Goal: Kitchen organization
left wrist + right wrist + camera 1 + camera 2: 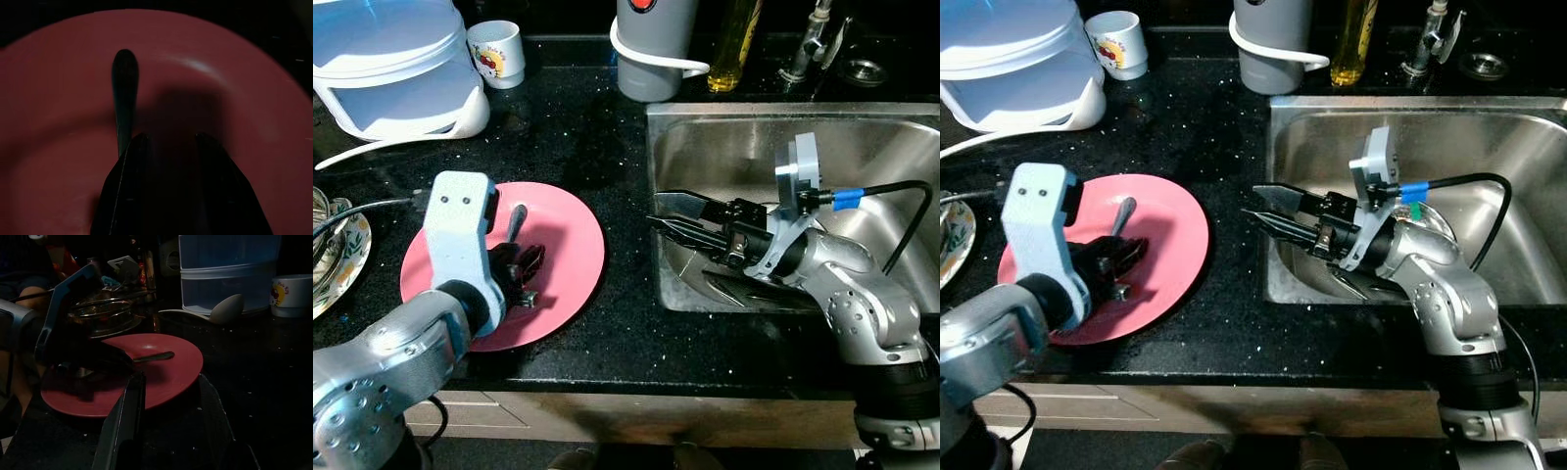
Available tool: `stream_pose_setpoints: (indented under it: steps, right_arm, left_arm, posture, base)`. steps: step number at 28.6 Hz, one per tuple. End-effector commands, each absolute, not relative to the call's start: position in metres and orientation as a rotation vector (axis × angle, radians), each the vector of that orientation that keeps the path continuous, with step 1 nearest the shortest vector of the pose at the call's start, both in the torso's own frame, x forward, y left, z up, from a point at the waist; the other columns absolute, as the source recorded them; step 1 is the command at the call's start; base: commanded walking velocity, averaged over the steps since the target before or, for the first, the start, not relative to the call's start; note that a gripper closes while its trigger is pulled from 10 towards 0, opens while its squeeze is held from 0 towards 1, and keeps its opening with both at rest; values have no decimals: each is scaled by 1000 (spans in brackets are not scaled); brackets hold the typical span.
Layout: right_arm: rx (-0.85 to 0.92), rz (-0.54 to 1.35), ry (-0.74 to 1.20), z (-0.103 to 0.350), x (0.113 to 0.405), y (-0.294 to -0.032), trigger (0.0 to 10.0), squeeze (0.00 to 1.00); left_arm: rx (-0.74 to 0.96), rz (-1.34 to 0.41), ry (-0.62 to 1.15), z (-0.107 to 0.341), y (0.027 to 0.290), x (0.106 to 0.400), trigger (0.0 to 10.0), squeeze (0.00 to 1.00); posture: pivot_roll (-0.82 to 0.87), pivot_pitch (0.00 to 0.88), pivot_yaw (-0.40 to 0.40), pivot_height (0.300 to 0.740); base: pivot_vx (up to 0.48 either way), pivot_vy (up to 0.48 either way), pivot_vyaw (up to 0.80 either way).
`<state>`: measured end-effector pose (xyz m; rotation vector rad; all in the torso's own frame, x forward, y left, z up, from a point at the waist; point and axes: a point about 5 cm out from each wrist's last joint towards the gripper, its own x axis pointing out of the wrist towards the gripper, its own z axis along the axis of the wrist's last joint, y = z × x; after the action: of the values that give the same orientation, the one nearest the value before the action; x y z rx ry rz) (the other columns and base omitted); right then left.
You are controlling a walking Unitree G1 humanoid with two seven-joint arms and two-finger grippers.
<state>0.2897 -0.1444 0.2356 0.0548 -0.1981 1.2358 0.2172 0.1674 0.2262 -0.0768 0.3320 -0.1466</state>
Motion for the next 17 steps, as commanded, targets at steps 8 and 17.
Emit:
stream_pose_setpoints:
  steps: [8, 17]
  right_arm:
    - [58, 1259, -202, 234, 291, -139, 10000, 0]
    - [63, 1264, -205, 233, 292, -138, 10000, 0]
  left_arm:
    - [-62, -34, 347, 224, 182, 211, 10000, 0]
    - [6, 118, 253, 251, 210, 219, 10000, 0]
  posture:
    - [151, 132, -32, 740]
    - [154, 135, -29, 740]
  base:
    - [0, 0, 0]
    - [0, 0, 0]
